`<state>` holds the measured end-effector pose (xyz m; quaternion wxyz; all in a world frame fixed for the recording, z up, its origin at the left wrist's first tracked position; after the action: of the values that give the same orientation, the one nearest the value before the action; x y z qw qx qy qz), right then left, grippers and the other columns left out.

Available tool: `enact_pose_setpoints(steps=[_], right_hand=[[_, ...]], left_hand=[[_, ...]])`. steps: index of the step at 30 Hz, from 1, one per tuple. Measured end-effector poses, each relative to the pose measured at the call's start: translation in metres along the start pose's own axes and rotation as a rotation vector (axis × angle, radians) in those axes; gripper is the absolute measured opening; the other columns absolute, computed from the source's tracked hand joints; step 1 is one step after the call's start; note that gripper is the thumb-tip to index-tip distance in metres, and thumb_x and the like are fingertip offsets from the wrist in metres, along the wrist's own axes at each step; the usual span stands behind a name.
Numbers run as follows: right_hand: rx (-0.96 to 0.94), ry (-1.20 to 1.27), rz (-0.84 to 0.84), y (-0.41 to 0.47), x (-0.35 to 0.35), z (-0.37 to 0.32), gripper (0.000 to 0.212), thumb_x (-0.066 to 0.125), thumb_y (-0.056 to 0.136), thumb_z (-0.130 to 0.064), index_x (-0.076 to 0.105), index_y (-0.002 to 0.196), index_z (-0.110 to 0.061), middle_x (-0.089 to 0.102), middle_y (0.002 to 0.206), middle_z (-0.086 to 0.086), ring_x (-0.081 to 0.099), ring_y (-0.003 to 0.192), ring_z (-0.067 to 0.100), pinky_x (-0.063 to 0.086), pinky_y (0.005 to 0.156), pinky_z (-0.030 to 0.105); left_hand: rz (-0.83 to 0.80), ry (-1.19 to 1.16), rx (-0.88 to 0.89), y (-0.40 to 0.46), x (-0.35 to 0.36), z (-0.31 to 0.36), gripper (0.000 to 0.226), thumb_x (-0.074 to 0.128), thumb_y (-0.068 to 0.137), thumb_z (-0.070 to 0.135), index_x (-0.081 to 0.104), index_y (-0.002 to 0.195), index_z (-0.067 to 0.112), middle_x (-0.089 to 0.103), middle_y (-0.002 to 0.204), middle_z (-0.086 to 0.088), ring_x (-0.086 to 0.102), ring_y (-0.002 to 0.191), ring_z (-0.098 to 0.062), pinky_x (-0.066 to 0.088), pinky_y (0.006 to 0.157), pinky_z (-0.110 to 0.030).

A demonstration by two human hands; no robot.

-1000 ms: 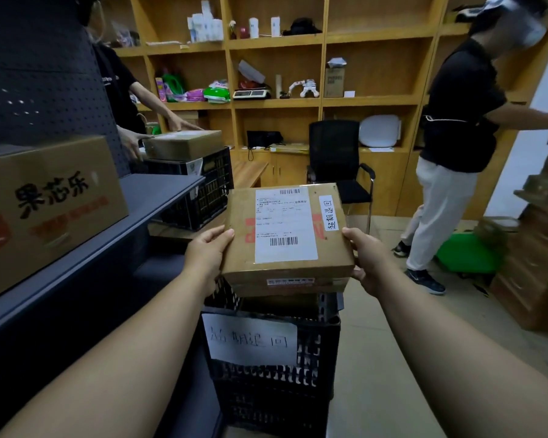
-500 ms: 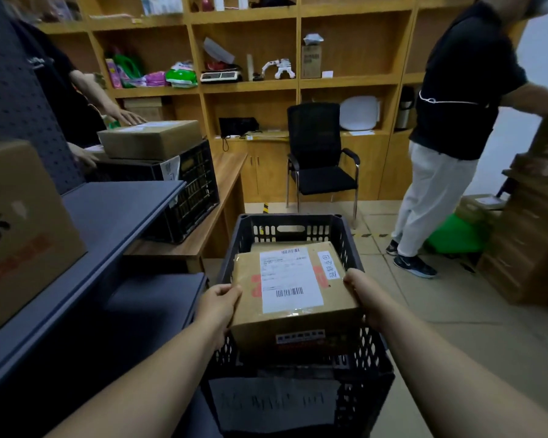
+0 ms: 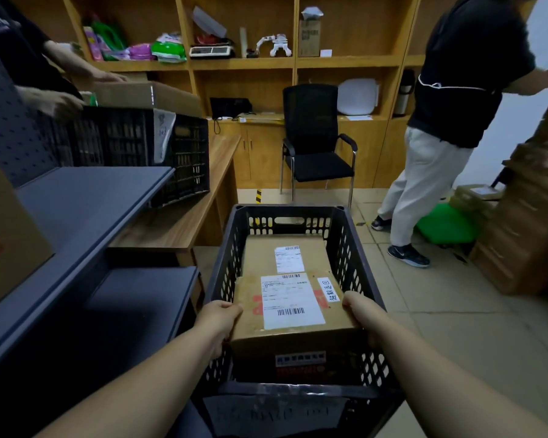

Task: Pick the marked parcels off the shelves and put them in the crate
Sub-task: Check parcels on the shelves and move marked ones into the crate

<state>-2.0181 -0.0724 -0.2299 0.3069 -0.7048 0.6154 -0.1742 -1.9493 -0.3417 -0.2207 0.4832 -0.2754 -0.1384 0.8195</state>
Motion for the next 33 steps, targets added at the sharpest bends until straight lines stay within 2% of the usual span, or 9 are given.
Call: enact_pose_setpoints(steps=[2, 7, 13, 21, 24, 28, 30, 32, 33], right_hand=[[0.023, -0.004, -0.007, 0.005, 0.001, 0.002, 0.022, 0.041, 0.090, -0.022, 0.059, 0.082, -0.012, 0.063, 0.041, 0.002, 0.061, 0.039, 0.016, 0.043, 0.035, 0.017], [0.035, -0.050, -0.004, 0.013, 0.001, 0.001, 0.021, 0.042, 0.090, -0.022, 0.060, 0.086, -0.013, 0.066, 0.068, 0.006, 0.062, 0.063, 0.019, 0.045, 0.046, 0.022], [0.056, -0.113, -0.017, 0.017, 0.004, 0.008, 0.018, 0.042, 0.089, -0.019, 0.059, 0.088, -0.013, 0.063, 0.081, 0.008, 0.059, 0.073, 0.021, 0.041, 0.055, 0.027], [0.150, -0.154, -0.010, 0.030, 0.012, 0.031, 0.018, 0.046, 0.089, -0.010, 0.058, 0.076, -0.011, 0.059, 0.069, 0.006, 0.056, 0.062, 0.018, 0.041, 0.048, 0.023], [0.185, -0.171, -0.018, 0.040, 0.017, 0.041, 0.015, 0.049, 0.089, -0.015, 0.059, 0.081, -0.008, 0.060, 0.078, 0.010, 0.058, 0.071, 0.024, 0.047, 0.060, 0.030], [0.209, -0.223, 0.000, 0.061, 0.021, 0.048, 0.021, 0.043, 0.090, -0.010, 0.057, 0.105, -0.006, 0.059, 0.097, 0.015, 0.057, 0.088, 0.029, 0.048, 0.073, 0.037], [0.220, -0.210, -0.002, 0.067, 0.024, 0.054, 0.024, 0.045, 0.093, -0.014, 0.058, 0.110, -0.005, 0.062, 0.104, 0.016, 0.060, 0.094, 0.030, 0.051, 0.076, 0.038], [0.227, -0.198, -0.002, 0.072, 0.025, 0.059, 0.023, 0.047, 0.092, -0.016, 0.062, 0.108, -0.006, 0.065, 0.103, 0.015, 0.062, 0.096, 0.031, 0.053, 0.078, 0.038], [0.234, -0.197, 0.000, 0.075, 0.025, 0.062, 0.022, 0.048, 0.092, -0.015, 0.063, 0.106, -0.006, 0.066, 0.101, 0.015, 0.063, 0.095, 0.031, 0.053, 0.077, 0.038]], left_hand=[[-0.012, 0.024, -0.027, 0.005, 0.001, 0.000, 0.013, 0.056, 0.093, 0.023, 0.063, 0.085, 0.015, 0.066, 0.077, -0.005, 0.052, 0.050, -0.013, 0.036, 0.036, -0.017], [-0.024, 0.021, -0.057, 0.017, 0.009, 0.000, 0.015, 0.054, 0.094, 0.020, 0.060, 0.082, 0.014, 0.063, 0.078, -0.005, 0.056, 0.065, -0.017, 0.039, 0.047, -0.024], [-0.021, 0.046, -0.122, 0.026, 0.015, -0.011, 0.021, 0.053, 0.094, 0.017, 0.058, 0.074, 0.012, 0.062, 0.070, -0.005, 0.058, 0.058, -0.016, 0.037, 0.040, -0.018], [-0.058, 0.151, -0.188, 0.044, 0.026, -0.033, 0.013, 0.054, 0.086, 0.007, 0.063, 0.094, 0.000, 0.066, 0.091, -0.016, 0.064, 0.083, -0.031, 0.052, 0.072, -0.034], [-0.048, 0.260, -0.188, 0.048, 0.027, -0.037, 0.019, 0.056, 0.086, 0.008, 0.061, 0.102, 0.000, 0.064, 0.097, -0.016, 0.062, 0.086, -0.029, 0.052, 0.075, -0.035], [-0.063, 0.337, -0.225, 0.052, 0.030, -0.043, 0.029, 0.056, 0.089, 0.011, 0.058, 0.114, -0.002, 0.064, 0.106, -0.019, 0.062, 0.101, -0.032, 0.052, 0.089, -0.042], [-0.058, 0.354, -0.233, 0.057, 0.032, -0.047, 0.036, 0.055, 0.091, 0.013, 0.053, 0.124, -0.001, 0.063, 0.105, -0.019, 0.062, 0.099, -0.031, 0.051, 0.091, -0.041], [-0.054, 0.389, -0.223, 0.061, 0.035, -0.051, 0.029, 0.053, 0.091, 0.012, 0.057, 0.116, -0.003, 0.061, 0.096, -0.016, 0.060, 0.090, -0.029, 0.053, 0.089, -0.039], [-0.050, 0.409, -0.223, 0.064, 0.036, -0.053, 0.027, 0.053, 0.092, 0.012, 0.059, 0.113, -0.003, 0.062, 0.100, -0.016, 0.061, 0.093, -0.030, 0.053, 0.086, -0.037]])
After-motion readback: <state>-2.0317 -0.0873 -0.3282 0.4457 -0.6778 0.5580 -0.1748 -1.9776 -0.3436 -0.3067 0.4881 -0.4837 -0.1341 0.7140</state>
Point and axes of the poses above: each hand's wrist, its own y-axis towards the middle knuckle, its own x-axis out of the palm, z = x × y, the point moved 6 cm from there along y, towards the middle knuckle
